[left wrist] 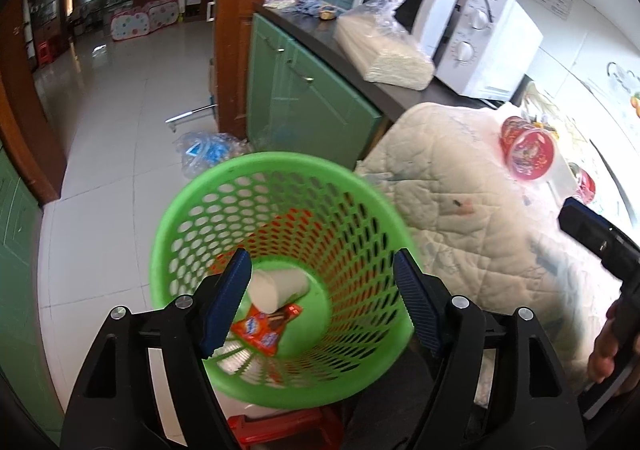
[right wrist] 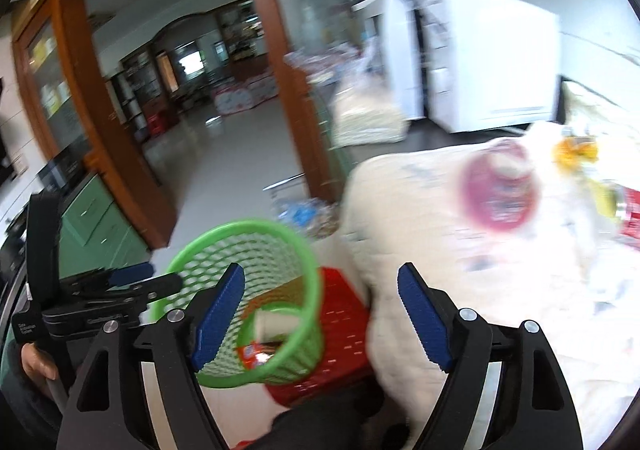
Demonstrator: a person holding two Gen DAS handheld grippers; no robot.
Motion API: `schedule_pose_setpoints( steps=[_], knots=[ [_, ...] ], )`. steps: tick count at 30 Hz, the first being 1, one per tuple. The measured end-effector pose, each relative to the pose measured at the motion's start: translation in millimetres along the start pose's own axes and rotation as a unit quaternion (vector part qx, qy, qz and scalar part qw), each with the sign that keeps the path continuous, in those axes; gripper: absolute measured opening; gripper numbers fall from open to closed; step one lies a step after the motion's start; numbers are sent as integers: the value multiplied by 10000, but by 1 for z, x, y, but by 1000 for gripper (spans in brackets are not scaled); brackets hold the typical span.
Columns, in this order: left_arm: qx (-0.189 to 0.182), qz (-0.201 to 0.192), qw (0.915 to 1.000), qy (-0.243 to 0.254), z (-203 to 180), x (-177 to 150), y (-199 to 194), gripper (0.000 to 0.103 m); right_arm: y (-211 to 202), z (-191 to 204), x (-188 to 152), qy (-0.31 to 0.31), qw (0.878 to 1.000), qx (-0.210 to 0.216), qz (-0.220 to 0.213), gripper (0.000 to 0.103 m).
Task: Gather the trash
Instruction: 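Return to the mat and grasp the red-and-pink plastic cup with the left tool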
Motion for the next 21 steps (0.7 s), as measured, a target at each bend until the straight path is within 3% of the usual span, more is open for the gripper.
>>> schedule_pose_setpoints(
  steps=[12, 16, 21],
  knots=[
    [-304, -49, 9984, 482, -64, 31, 9, 75, -47, -133, 10, 938, 9872, -1267, -260, 76],
    [-381, -115, 9967, 712, -94, 51, 12, 75, -47, -174, 16, 1284, 9816, -1405, -159, 76],
    [-503, -207, 9934, 1012, -135, 77, 16, 75, -35, -203, 29, 1412, 9820, -1252, -37, 66]
  ],
)
Point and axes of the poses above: each gripper's, at about its wrist camera, not at the fingertips, and y roughly the way its jaws point, z to its left, x to its top, the point moved 1 cm from there along y, roughly the way its jaws point, and after that the axes turned 10 degrees about z, right-handed, at the moved point
